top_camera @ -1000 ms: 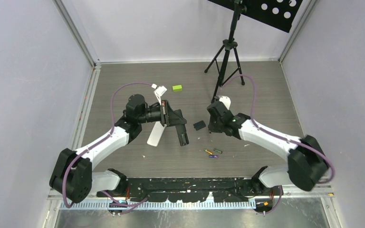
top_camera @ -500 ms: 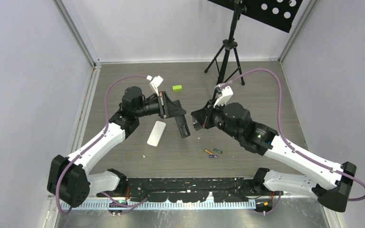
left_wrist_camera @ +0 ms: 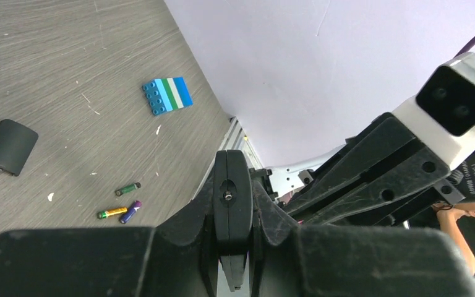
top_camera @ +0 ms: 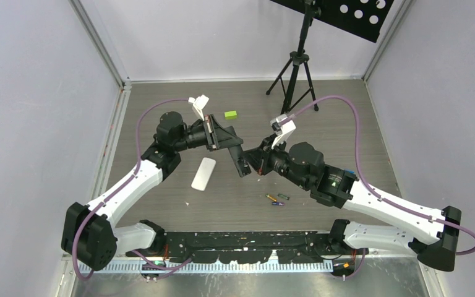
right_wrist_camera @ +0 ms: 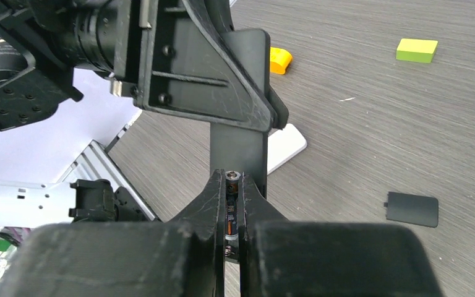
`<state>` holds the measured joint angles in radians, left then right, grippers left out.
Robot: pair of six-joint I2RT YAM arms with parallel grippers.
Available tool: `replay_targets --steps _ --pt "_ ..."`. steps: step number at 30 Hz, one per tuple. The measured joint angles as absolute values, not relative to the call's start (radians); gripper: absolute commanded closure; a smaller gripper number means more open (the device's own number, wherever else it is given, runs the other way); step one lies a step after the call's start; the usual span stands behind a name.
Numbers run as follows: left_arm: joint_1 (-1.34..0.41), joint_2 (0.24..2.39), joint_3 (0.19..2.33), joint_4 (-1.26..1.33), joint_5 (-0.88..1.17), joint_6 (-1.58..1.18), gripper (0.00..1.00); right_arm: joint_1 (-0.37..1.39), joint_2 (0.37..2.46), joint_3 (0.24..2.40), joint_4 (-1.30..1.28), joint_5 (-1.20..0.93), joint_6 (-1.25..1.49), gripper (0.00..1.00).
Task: Load the batteries into the remote control
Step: Load the battery into the remote control.
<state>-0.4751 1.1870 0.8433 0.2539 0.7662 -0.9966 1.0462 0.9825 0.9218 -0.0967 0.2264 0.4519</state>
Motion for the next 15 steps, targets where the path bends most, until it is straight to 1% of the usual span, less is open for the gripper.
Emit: replay_targets --steps 15 --pt "-0.469 1.187 0.835 0.352 0.694 -1.138 1.0 1.058 0.982 0.885 -0.047 0.289 0.447 0.97"
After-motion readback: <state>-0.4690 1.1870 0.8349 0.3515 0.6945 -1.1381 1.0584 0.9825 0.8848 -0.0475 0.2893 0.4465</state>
